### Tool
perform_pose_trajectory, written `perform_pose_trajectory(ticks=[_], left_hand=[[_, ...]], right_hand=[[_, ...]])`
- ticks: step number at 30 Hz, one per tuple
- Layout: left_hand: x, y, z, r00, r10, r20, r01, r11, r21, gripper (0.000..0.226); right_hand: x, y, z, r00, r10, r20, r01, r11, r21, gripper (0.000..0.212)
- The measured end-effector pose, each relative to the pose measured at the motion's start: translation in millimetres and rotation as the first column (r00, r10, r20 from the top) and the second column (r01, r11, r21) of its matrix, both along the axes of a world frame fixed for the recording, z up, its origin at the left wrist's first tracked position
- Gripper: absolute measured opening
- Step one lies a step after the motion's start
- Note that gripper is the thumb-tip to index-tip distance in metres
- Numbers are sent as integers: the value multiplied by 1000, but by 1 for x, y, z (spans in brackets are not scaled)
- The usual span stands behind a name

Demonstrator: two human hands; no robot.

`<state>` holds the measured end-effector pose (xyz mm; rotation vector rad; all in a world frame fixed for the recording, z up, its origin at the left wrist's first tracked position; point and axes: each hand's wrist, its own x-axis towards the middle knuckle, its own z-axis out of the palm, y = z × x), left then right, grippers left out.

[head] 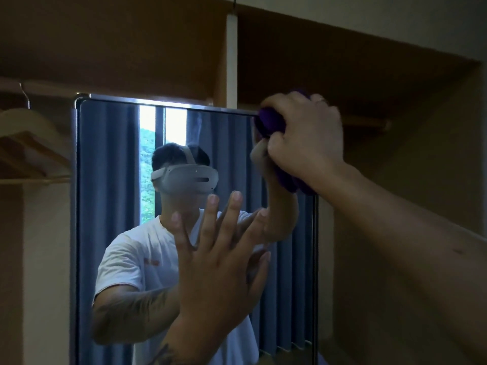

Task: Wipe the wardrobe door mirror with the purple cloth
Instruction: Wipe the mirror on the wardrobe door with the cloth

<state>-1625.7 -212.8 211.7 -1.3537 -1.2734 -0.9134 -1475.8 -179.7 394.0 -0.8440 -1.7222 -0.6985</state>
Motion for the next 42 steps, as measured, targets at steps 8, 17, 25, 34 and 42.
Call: perform_pose_trajectory(ticks=[8, 17, 25, 34, 42], left_hand=[[0, 1, -1, 1000, 5, 7, -4, 1000, -25, 68], [0, 0, -1, 1000, 9, -3, -9, 1000, -2, 69], [3, 0, -1, 999, 30, 23, -28, 998, -64, 69], [4, 4, -1, 998, 60, 21, -58, 996, -64, 68], [5, -1, -1, 998, 61, 22, -60, 995, -75, 66]], right_hand=[[-36, -20, 3, 995, 43, -88, -47, 998, -49, 52], [-3, -3, 5, 998, -53, 45, 54, 998, -25, 57], [-43, -28, 6, 998, -61, -32, 59, 997, -57, 53], [-62, -24, 4, 999, -51, -12, 51, 994, 98, 57], [-5, -5, -2, 999, -23, -42, 24, 1000, 12, 57]])
